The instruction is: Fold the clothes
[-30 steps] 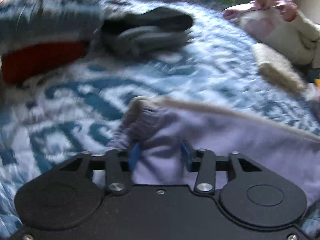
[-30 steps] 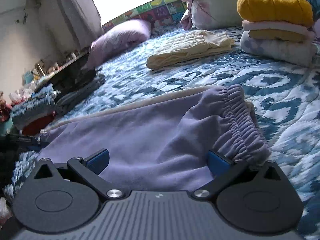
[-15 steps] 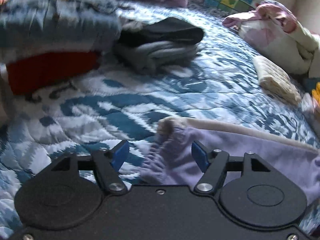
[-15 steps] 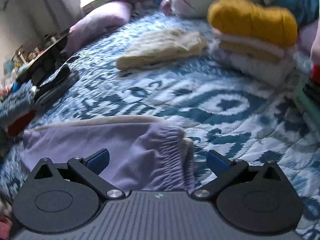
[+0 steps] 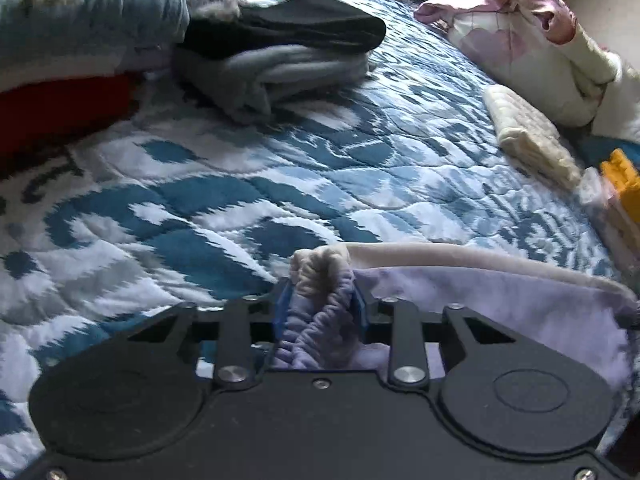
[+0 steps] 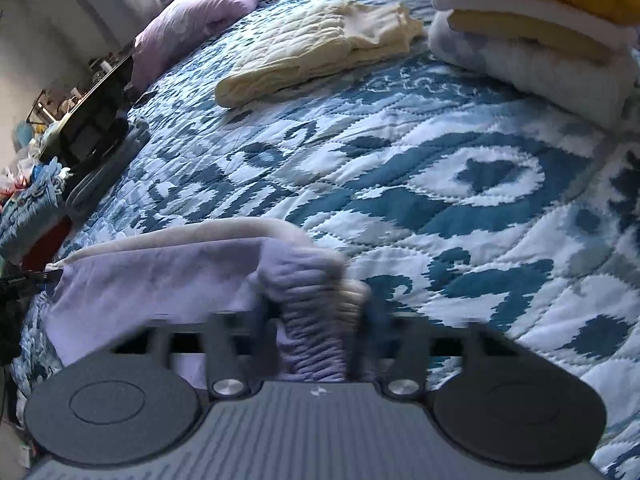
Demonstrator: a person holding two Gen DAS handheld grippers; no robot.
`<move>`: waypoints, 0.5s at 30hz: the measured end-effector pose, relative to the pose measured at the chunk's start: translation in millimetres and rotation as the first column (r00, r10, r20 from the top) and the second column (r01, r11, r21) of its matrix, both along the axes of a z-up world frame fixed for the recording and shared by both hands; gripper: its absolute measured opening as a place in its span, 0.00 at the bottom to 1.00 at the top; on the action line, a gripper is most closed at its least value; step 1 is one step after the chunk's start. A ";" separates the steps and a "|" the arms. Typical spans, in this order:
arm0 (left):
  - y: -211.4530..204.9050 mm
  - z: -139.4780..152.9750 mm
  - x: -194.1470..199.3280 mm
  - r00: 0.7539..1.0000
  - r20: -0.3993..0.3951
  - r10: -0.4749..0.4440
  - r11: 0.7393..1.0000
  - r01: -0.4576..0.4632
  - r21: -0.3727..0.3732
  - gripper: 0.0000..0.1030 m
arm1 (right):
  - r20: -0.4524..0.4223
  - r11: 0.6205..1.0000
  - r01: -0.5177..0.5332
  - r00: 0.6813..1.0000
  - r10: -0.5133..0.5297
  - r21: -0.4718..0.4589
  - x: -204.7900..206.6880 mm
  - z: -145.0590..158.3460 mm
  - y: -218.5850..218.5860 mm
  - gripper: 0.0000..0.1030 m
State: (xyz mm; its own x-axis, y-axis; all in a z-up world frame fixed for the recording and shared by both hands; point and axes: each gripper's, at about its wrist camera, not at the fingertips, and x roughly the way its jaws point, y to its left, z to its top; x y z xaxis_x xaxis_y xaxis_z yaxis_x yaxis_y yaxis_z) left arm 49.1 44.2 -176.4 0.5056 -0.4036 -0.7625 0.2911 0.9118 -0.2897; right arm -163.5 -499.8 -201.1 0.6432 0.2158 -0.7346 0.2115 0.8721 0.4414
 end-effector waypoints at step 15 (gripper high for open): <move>-3.2 77.5 32.1 0.989 0.131 0.071 0.990 -0.054 -0.130 0.15 | 0.193 0.999 0.051 0.980 -0.049 -0.002 47.0 88.1 -31.1 0.31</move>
